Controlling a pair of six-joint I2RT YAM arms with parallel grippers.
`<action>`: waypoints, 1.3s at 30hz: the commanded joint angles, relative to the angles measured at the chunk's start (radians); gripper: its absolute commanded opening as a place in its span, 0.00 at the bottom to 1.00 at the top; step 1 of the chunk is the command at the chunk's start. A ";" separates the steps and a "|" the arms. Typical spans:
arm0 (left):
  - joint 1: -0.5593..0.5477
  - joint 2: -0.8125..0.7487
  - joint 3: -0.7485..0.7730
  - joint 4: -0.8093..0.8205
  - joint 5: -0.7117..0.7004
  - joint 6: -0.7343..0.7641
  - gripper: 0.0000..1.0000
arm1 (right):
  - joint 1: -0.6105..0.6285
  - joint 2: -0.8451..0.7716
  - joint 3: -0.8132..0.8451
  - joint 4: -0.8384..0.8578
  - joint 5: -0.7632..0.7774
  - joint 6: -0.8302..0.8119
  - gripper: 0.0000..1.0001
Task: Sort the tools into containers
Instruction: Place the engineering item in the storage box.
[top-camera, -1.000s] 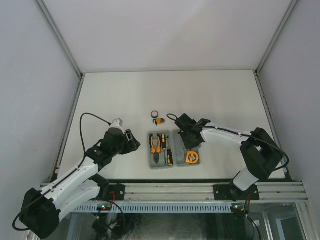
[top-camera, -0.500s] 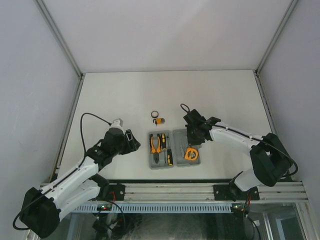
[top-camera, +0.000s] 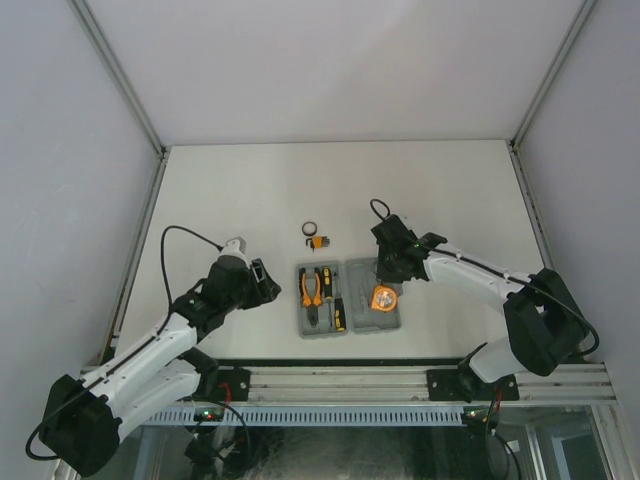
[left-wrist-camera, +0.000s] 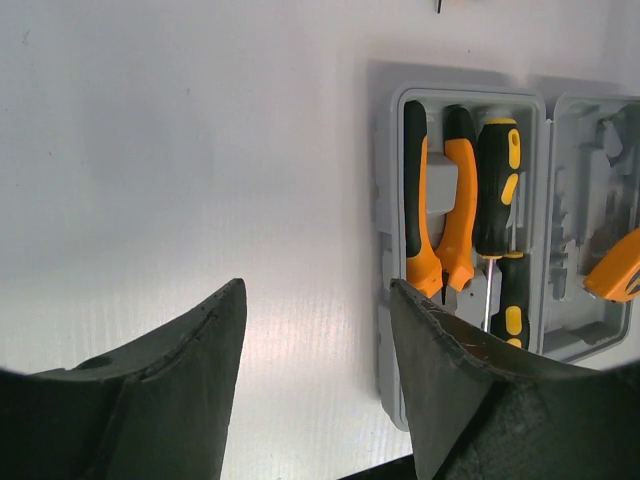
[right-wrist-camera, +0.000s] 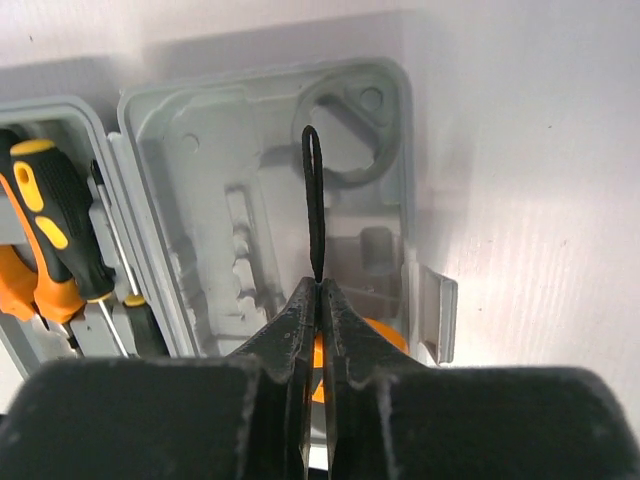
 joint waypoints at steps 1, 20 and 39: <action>0.006 -0.003 0.020 0.028 0.007 0.006 0.63 | -0.020 -0.016 0.005 0.059 0.040 0.000 0.07; 0.006 0.007 0.016 0.040 0.010 0.007 0.63 | 0.037 -0.186 0.012 -0.008 -0.191 -0.634 0.77; 0.006 -0.010 0.021 0.023 0.004 0.010 0.63 | 0.030 0.030 0.123 -0.130 -0.299 -0.775 0.77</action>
